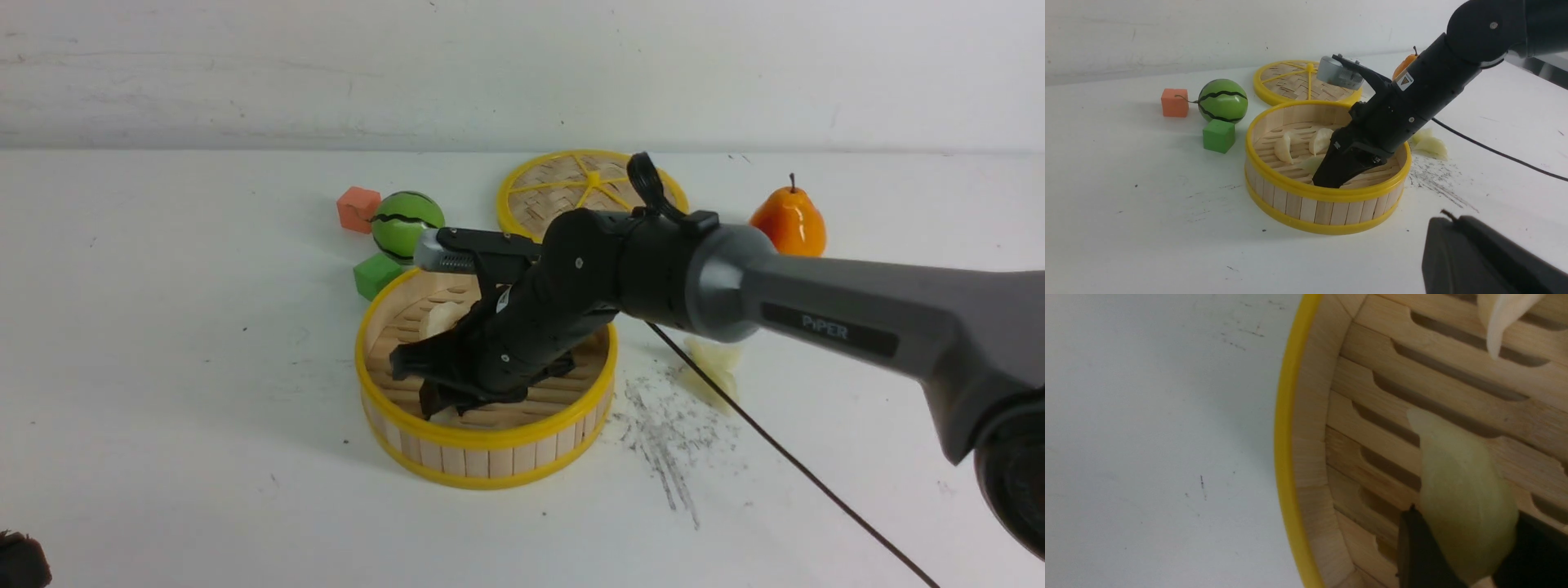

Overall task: Put the dumplings into the steamer on the white table.
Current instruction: 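Place the dumpling in the bamboo steamer basket with the right gripper, then reach for and grasp a dumpling lying on the table beside the steamer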

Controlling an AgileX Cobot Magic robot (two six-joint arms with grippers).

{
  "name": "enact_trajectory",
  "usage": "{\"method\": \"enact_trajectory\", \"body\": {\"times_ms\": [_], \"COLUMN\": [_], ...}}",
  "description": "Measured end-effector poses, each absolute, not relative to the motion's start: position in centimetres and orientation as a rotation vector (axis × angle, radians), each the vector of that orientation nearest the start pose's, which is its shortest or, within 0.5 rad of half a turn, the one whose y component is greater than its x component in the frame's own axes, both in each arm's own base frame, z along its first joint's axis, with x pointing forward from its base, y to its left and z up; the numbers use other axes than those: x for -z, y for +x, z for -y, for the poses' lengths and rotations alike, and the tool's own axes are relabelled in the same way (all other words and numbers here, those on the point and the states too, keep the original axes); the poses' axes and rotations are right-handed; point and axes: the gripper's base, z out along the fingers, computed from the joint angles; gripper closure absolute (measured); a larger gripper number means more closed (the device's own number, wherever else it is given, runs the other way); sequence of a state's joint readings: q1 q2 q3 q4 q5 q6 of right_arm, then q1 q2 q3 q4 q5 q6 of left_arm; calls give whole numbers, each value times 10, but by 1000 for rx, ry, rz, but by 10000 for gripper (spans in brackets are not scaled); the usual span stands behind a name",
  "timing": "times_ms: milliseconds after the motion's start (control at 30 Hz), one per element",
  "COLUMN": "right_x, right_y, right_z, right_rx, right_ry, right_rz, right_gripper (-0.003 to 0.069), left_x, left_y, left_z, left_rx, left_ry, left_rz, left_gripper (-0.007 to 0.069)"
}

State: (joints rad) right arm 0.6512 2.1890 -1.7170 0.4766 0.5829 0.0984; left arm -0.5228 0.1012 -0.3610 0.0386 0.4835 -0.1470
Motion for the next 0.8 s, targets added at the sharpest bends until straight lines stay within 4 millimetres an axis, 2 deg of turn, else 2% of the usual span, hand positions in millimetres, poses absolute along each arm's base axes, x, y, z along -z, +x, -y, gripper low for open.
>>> {"method": "enact_trajectory", "body": {"times_ms": [100,200,300,433,533,567,600,700,733,800], "right_x": [-188,-193,-205,-256,-297,-305,-315,-321,-314,-300], "right_y": [375,375,373,371,366,366,364,364,367,372], "right_z": [-315,-314,-308,-279,-246,-239,-222,-194,-183,-174], "right_rx": [-781,-795,-801,-768,-658,-634,-560,-435,-379,-323], "right_ry": [-286,-265,-277,-408,-557,-581,-635,-679,-679,-683], "right_rz": [-2608,-2611,-2621,-2555,-2482,-2466,-2470,-2518,-2555,-2595], "right_gripper": [376,245,178,132,128,127,127,127,127,127], "left_x": [-283,-283,-281,-279,-279,-279,-279,-279,-278,-276], "left_y": [37,37,36,36,36,36,36,37,38,39], "left_z": [19,19,19,19,19,19,19,19,20,20], "left_rx": [456,454,451,447,448,448,448,449,450,445], "left_ry": [339,340,343,346,346,346,346,344,343,345], "left_rz": [-1695,-1705,-1719,-1743,-1747,-1746,-1744,-1726,-1711,-1706], "left_gripper": [638,638,638,638,638,638,638,638,638,638]}}
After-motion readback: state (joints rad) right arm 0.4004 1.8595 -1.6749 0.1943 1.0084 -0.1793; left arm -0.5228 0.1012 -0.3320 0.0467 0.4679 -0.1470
